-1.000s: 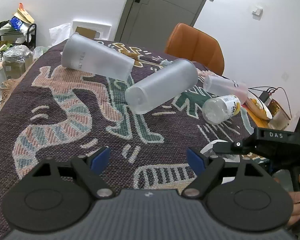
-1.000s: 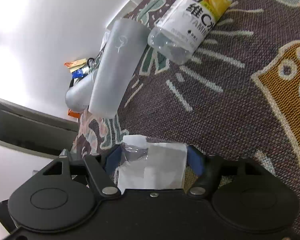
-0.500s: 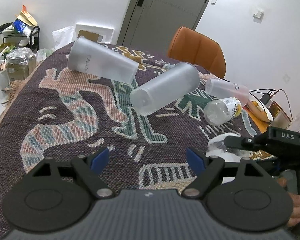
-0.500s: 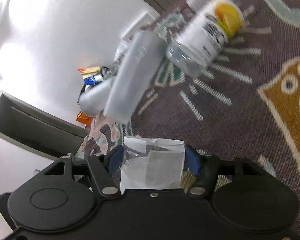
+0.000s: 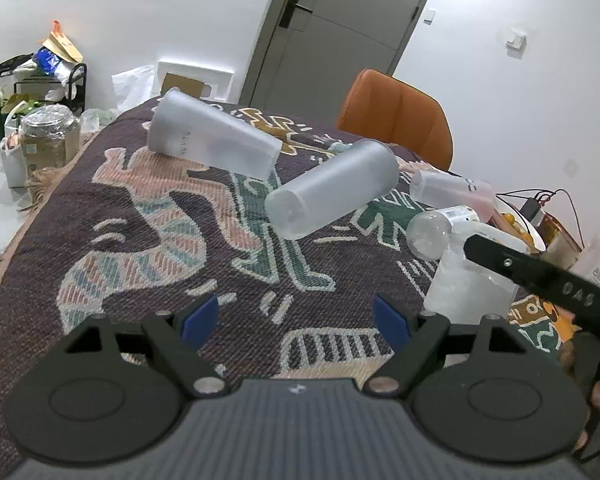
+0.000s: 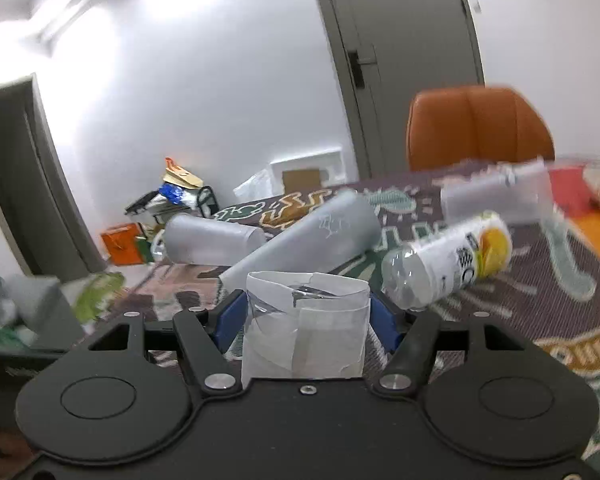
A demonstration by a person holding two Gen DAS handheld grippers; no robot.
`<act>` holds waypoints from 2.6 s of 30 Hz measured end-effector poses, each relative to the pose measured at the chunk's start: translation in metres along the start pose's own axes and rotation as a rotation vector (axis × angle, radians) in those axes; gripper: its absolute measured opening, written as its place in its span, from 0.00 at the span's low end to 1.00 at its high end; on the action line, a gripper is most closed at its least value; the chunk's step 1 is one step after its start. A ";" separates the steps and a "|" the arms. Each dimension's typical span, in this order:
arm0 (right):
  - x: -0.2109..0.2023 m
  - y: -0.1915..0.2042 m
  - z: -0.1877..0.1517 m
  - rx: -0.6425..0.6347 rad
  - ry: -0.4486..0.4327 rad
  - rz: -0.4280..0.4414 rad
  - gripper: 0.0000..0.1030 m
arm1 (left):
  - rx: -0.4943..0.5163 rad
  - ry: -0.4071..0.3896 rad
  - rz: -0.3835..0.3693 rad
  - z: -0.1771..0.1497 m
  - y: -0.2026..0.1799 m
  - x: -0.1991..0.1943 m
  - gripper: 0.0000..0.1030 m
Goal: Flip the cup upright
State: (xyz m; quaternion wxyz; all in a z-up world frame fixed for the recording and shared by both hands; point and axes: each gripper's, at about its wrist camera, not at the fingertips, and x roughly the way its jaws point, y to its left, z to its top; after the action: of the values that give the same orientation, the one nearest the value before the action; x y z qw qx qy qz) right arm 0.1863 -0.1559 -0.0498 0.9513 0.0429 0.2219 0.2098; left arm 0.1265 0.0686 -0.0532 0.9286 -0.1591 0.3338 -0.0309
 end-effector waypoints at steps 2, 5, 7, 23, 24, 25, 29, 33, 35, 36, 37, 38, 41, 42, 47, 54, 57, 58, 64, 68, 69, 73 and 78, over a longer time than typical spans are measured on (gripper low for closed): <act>0.004 0.004 -0.002 -0.017 -0.010 0.003 0.62 | -0.009 -0.002 0.008 -0.003 0.004 -0.002 0.81; 0.005 0.007 -0.005 -0.046 -0.029 -0.004 0.62 | -0.022 -0.003 0.022 -0.007 0.010 -0.005 0.81; 0.000 0.013 -0.008 -0.068 -0.056 -0.007 0.62 | -0.037 -0.004 0.031 -0.011 0.015 -0.007 0.81; -0.011 0.019 -0.028 -0.093 0.024 -0.047 0.73 | -0.070 -0.009 0.013 -0.029 0.021 -0.015 0.81; -0.012 0.019 -0.028 -0.093 0.027 -0.051 0.75 | -0.067 -0.010 0.011 -0.030 0.020 -0.016 0.81; -0.014 0.019 -0.028 -0.093 0.029 -0.052 0.76 | -0.064 -0.012 0.010 -0.031 0.019 -0.018 0.81; -0.020 0.018 -0.028 -0.078 0.045 -0.015 0.83 | -0.051 -0.018 0.004 -0.033 0.011 -0.024 0.81; -0.027 0.017 -0.029 -0.062 0.062 0.022 0.87 | -0.047 -0.027 0.007 -0.035 0.006 -0.030 0.81; -0.033 0.015 -0.029 -0.050 0.059 0.028 0.92 | -0.043 -0.031 0.007 -0.037 0.002 -0.034 0.81; -0.037 0.013 -0.029 -0.039 0.054 0.034 0.93 | -0.040 -0.031 0.007 -0.037 0.000 -0.036 0.82; -0.040 0.011 -0.029 -0.030 0.051 0.037 0.93 | -0.035 -0.031 0.010 -0.037 -0.002 -0.037 0.86; -0.043 0.009 -0.028 -0.020 0.050 0.039 0.94 | -0.031 -0.036 0.014 -0.038 -0.004 -0.039 0.88; -0.054 0.002 -0.028 0.004 0.046 0.040 0.97 | -0.009 -0.044 0.021 -0.040 -0.014 -0.044 0.90; -0.058 0.000 -0.028 0.008 0.044 0.033 0.99 | -0.003 -0.045 0.016 -0.041 -0.017 -0.045 0.90; -0.074 -0.011 -0.029 0.027 0.049 0.006 1.00 | 0.045 -0.048 -0.004 -0.046 -0.038 -0.048 0.91; -0.094 -0.034 -0.034 0.060 0.043 -0.039 1.00 | 0.108 -0.052 -0.024 -0.051 -0.064 -0.048 0.92; -0.101 -0.041 -0.036 0.039 0.063 -0.050 1.00 | 0.169 -0.077 -0.027 -0.055 -0.079 -0.054 0.92; -0.104 -0.044 -0.037 0.036 0.067 -0.057 1.00 | 0.192 -0.086 -0.025 -0.058 -0.084 -0.057 0.92; -0.125 -0.052 -0.043 0.021 0.070 -0.053 1.00 | 0.219 -0.107 -0.022 -0.069 -0.098 -0.067 0.93; -0.138 -0.051 -0.044 0.002 0.081 -0.031 1.00 | 0.229 -0.118 -0.011 -0.075 -0.101 -0.076 0.93; -0.141 -0.050 -0.045 -0.003 0.083 -0.024 1.00 | 0.232 -0.117 -0.007 -0.075 -0.101 -0.078 0.93; -0.149 -0.049 -0.045 -0.008 0.091 -0.014 1.00 | 0.227 -0.126 0.005 -0.080 -0.100 -0.086 0.93; -0.156 -0.049 -0.047 0.000 0.096 -0.002 1.00 | 0.218 -0.133 0.020 -0.083 -0.095 -0.095 0.93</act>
State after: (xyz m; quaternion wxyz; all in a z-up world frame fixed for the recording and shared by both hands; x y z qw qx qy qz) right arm 0.0574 -0.2664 -0.0372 0.9397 0.0325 0.2674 0.2106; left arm 0.0054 -0.0288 -0.0256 0.9608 -0.0555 0.2675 -0.0472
